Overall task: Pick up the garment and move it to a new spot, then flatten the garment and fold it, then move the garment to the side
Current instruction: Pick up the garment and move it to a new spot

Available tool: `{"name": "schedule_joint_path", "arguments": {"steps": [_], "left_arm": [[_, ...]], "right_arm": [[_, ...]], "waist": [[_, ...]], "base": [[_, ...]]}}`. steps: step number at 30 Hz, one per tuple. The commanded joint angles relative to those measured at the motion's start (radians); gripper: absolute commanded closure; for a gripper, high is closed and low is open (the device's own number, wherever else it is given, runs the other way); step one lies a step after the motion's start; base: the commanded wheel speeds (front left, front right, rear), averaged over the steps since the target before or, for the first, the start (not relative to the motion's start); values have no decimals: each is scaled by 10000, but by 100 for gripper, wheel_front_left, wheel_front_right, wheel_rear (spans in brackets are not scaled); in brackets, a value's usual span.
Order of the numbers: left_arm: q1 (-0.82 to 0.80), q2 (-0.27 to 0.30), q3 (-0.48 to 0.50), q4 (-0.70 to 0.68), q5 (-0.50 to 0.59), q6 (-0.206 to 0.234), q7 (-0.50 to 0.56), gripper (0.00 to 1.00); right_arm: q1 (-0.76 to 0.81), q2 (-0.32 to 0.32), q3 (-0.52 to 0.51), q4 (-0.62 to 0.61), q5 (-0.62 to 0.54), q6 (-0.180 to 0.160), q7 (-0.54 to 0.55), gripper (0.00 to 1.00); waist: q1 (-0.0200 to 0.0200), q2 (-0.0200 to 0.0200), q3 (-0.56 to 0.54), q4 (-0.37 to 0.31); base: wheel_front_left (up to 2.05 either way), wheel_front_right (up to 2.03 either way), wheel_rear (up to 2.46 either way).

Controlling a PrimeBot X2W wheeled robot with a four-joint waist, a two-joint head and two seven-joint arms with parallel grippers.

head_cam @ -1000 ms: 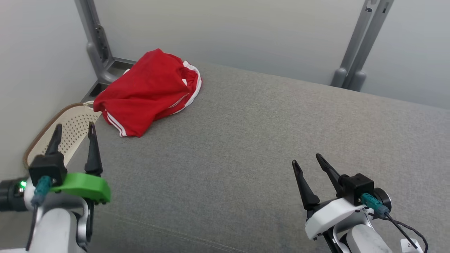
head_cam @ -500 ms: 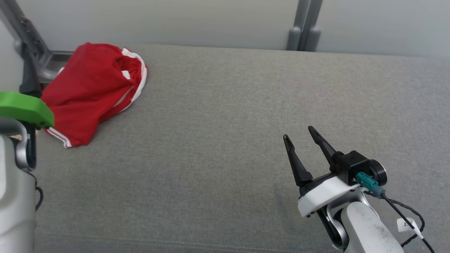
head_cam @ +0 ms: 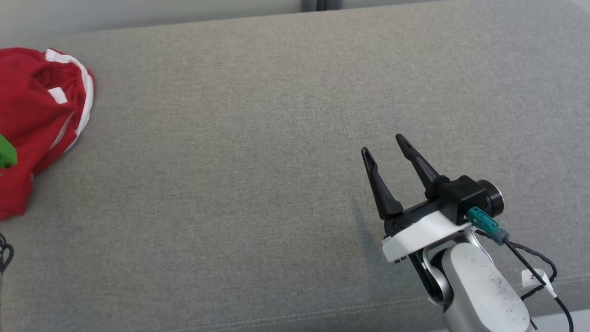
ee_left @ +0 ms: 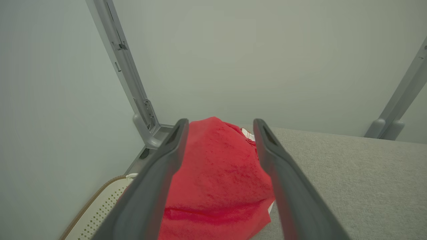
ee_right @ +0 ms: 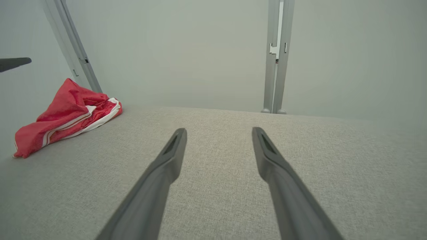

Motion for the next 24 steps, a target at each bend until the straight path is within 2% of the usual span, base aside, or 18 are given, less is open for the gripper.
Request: {"name": "schedule_joint_path", "arguments": {"steps": [1, 12, 18, 24], "left_arm": [[-323, 172, 16, 357, -124, -82, 72, 0], [-1091, 437, -205, 2174, -302, -226, 502, 0], [-1294, 871, -397, 2831, -122, 89, 683, 0], [-1373, 998, -374, 3103, -288, 25, 794, 0]], "right_arm": [[-244, -35, 0, -103, -80, 1, -50, 0], [-591, -34, 199, -202, -206, -1, -49, 0], [-635, -37, 206, -232, -214, -1, -66, 0], [-599, -31, 138, -313, -303, -1, -85, 0]], "waist": [[-2, 0, 844, -788], [-2, 0, 1562, -1264], [-2, 0, 1835, -1538], [-2, 0, 1963, -1551]], "base": [[0, 0, 0], [0, 0, 0], [0, 0, 0], [0, 0, 0]]}}
